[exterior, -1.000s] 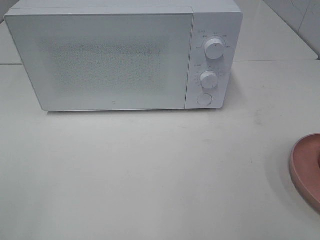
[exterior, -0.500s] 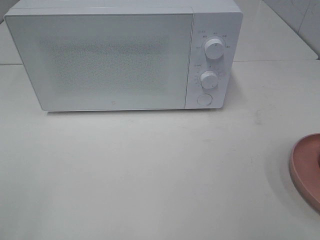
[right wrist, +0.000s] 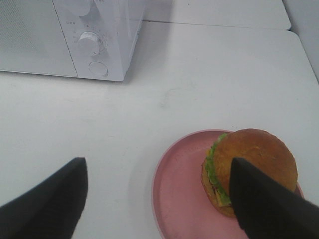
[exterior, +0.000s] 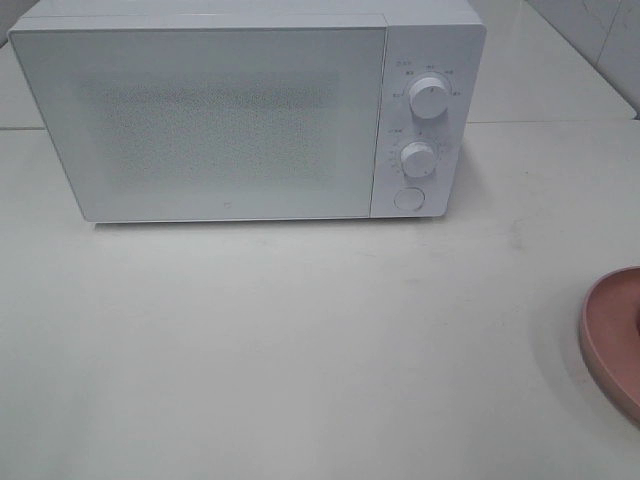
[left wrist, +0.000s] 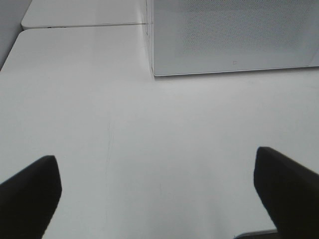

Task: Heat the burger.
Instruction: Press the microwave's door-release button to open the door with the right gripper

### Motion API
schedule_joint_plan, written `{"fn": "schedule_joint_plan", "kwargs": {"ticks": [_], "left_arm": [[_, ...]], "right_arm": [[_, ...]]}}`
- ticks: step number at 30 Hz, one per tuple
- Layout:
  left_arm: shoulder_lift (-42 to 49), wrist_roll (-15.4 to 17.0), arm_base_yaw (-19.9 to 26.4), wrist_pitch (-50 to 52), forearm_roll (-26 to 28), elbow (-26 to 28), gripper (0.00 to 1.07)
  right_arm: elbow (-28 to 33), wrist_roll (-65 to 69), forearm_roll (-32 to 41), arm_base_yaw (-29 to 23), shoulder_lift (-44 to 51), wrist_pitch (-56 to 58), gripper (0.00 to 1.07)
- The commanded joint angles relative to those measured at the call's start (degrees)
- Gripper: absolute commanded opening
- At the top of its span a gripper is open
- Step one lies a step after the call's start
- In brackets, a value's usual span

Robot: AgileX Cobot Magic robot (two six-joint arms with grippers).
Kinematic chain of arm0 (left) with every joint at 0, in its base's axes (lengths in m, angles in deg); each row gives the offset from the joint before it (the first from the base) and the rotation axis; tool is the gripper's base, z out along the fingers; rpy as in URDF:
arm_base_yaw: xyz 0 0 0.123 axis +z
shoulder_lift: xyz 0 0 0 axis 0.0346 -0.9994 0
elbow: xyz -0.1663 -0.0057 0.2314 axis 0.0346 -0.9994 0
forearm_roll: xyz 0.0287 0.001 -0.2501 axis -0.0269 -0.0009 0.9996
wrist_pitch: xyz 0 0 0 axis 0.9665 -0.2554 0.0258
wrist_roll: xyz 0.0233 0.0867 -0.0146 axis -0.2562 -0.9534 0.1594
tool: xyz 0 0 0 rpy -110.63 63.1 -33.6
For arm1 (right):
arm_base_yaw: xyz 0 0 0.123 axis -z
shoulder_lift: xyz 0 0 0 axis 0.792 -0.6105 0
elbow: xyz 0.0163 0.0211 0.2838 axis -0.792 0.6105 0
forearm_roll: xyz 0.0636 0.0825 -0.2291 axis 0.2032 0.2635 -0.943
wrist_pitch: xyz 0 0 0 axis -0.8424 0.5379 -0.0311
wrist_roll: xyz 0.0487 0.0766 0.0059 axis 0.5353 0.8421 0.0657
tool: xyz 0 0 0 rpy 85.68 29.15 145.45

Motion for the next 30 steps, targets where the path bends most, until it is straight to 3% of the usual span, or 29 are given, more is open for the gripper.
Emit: {"fn": "schedule_joint_plan", "kwargs": {"ticks": [1, 12, 30], "left_arm": [[1.3, 0.1, -0.1, 0.5, 0.4, -0.2, 0.98], [1.3, 0.1, -0.1, 0.5, 0.4, -0.2, 0.98], [1.3, 0.1, -0.1, 0.5, 0.4, -0.2, 0.98]], "right_arm": [[0.3, -0.2, -0.2, 0.1, -3.0, -4.8, 0.76], [2.5, -0.3, -0.2, 0.1, -11.9, -17.5, 0.76], [3.0, 0.4, -0.2, 0.1, -35.1, -43.4, 0.76]]}}
